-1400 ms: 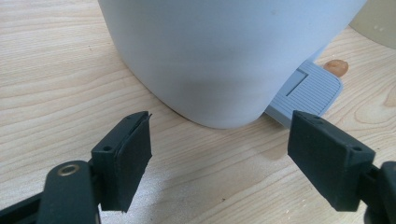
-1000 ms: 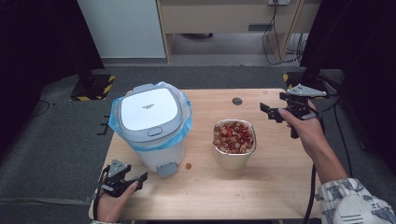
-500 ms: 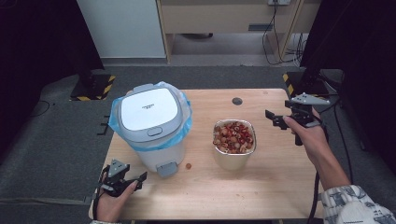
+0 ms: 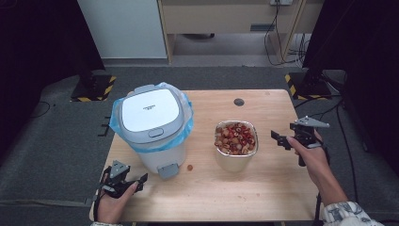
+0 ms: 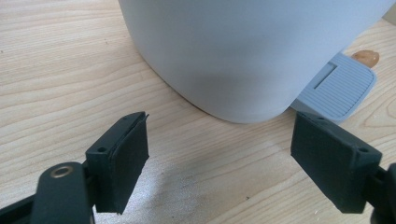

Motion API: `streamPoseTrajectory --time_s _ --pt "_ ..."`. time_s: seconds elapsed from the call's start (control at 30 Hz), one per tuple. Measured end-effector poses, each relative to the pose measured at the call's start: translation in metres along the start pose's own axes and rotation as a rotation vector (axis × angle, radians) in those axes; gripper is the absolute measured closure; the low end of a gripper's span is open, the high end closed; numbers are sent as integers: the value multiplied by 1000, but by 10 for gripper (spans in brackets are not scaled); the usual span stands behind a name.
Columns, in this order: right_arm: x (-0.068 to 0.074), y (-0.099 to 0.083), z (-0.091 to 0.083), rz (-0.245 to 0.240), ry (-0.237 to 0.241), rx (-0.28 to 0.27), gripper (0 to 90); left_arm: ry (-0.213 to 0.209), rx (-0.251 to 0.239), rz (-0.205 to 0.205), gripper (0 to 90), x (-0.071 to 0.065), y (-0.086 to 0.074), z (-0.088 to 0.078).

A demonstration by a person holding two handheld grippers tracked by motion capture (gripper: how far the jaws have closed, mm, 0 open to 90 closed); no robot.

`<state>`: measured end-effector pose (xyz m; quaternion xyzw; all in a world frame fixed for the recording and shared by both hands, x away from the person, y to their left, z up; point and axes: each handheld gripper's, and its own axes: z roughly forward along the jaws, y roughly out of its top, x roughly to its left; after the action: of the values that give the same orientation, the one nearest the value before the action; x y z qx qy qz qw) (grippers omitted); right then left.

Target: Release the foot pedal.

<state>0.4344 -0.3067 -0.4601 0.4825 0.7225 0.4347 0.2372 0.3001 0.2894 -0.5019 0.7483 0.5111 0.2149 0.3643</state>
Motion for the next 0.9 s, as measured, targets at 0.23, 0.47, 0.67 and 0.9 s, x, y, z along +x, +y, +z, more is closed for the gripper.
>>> streamPoseTrajectory --time_s 0.23,0.47,0.67,0.9 --pt "3 -25 6 6 -3 65 78 12 17 2 174 2 -1 3" --pt "4 -40 14 13 -25 109 75 28 38 0 166 7 -1 10" --pt "2 -51 23 28 -66 186 61 48 54 -2 158 13 0 18" --pt "4 -64 31 37 -83 213 61 54 55 3 157 16 -1 21"
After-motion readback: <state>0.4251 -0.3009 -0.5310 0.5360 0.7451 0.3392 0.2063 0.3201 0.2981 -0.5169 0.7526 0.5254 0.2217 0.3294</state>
